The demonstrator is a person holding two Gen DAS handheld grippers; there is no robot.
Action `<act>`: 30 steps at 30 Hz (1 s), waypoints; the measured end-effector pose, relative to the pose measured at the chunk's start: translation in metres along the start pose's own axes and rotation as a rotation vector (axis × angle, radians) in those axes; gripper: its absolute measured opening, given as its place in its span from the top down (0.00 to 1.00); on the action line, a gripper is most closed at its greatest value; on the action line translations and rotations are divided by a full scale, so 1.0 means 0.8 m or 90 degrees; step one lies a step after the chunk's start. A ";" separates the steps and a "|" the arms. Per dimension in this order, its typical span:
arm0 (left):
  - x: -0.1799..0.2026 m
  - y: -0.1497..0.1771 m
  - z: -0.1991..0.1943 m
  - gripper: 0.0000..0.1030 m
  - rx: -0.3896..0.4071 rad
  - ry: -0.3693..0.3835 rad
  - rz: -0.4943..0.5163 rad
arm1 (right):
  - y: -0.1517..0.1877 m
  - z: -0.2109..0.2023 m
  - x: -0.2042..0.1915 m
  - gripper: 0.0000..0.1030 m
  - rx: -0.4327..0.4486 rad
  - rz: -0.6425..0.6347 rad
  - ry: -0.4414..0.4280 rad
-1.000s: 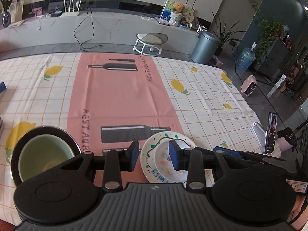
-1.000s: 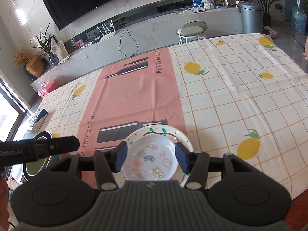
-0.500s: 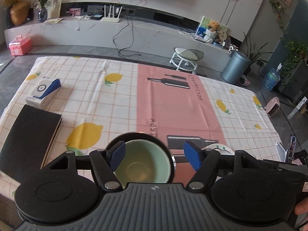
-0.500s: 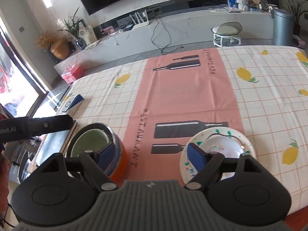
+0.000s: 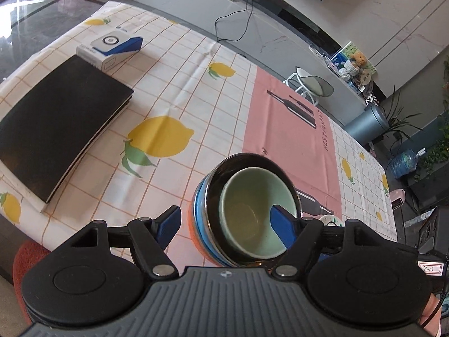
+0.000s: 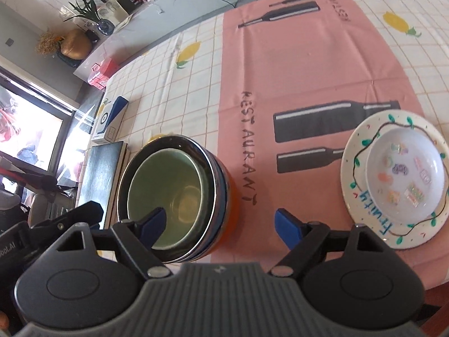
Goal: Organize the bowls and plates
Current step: 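Grasp the rim of the stacked bowls with the left tool while the right tool grasps it too, then lift the bowl stack with both tools and carry it over the plates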
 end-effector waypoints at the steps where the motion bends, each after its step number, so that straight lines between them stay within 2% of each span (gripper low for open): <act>1: -0.004 0.002 0.005 0.18 -0.007 0.002 -0.009 | 0.000 0.004 0.002 0.20 -0.003 0.004 -0.002; 6: -0.012 0.006 0.028 0.18 -0.041 0.027 -0.050 | -0.003 0.019 0.006 0.23 -0.019 0.017 -0.021; 10: -0.010 0.006 0.044 0.18 -0.051 0.016 -0.047 | -0.006 0.031 0.009 0.23 -0.029 0.024 -0.024; 15: -0.014 0.008 0.060 0.19 -0.061 0.026 -0.071 | -0.008 0.044 0.019 0.25 -0.038 0.045 -0.033; 19: -0.017 0.006 0.069 0.20 -0.064 0.029 -0.084 | -0.012 0.051 0.024 0.36 -0.039 0.060 -0.038; 26: -0.018 0.009 0.081 0.29 -0.074 0.038 -0.096 | -0.014 0.060 0.032 0.42 -0.051 0.081 -0.058; 30: -0.019 0.008 0.082 0.38 -0.072 0.037 -0.101 | -0.013 0.063 0.040 0.50 -0.056 0.099 -0.077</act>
Point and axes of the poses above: each gripper's, at about its wrist camera, not at the fingertips, and z roughly the way its jaws point, x to its right, y to its underside, the point moved 1 cm from there along z, roughly the way its jaws point, and after that the axes turned 12 degrees about -y, right-handed, at the moved point
